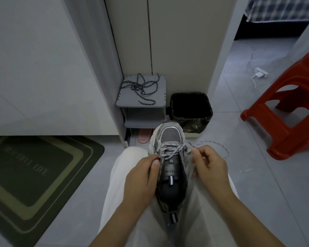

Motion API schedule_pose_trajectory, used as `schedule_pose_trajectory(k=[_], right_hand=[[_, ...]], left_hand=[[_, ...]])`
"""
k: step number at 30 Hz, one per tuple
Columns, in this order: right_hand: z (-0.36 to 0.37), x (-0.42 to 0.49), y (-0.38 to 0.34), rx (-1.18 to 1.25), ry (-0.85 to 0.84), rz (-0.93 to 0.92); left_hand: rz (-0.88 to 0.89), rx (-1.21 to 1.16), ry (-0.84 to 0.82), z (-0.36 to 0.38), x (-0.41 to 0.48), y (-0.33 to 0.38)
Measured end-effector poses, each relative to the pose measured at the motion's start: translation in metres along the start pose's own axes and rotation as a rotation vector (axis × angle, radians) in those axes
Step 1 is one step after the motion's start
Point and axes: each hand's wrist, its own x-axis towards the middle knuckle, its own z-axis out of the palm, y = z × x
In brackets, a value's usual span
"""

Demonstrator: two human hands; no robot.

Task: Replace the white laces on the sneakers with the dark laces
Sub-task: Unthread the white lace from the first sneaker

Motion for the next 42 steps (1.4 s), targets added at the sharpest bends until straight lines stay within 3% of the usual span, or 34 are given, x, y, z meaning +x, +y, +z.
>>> schedule_pose_trajectory(k=[4, 9, 13, 19, 24, 29, 33, 35, 40, 42], right_hand=[[-0.005, 0.027, -0.004, -0.268, 0.021, -0.252], [0.0, 0.044, -0.009, -0.616, -0.3, -0.498], [-0.006, 0.043, -0.012, -0.624, -0.404, -0.406], [-0.011, 0.035, -0.011, -0.564, -0.474, -0.354], [-0.036, 0.045, -0.001, -0.484, -0.344, -0.321], [-0.061, 0.054, 0.018, -0.572, -0.153, -0.312], [-0.076, 0.057, 0.015, -0.54, -0.01, -0.104], [-0.071, 0.054, 0.013, -0.515, -0.063, -0.066], [-0.044, 0.039, -0.001, -0.381, -0.387, -0.1], [-0.032, 0.034, -0.002, -0.342, -0.426, -0.153]], left_hand=[[0.015, 0.055, 0.017, 0.004, 0.011, -0.002], [0.003, 0.045, 0.009, 0.004, 0.023, 0.006], [-0.029, 0.034, -0.071, 0.002, 0.029, 0.009], [-0.164, -0.162, -0.027, 0.002, 0.034, 0.011], [-0.257, -0.358, 0.008, -0.004, 0.039, 0.012], [-0.155, -0.191, -0.077, -0.012, 0.045, 0.017], [-0.102, -0.13, -0.098, -0.02, 0.046, 0.021], [-0.083, -0.125, -0.098, -0.02, 0.043, 0.02], [-0.108, -0.164, -0.118, -0.017, 0.033, 0.01], [-0.101, -0.146, -0.094, -0.016, 0.028, 0.006]])
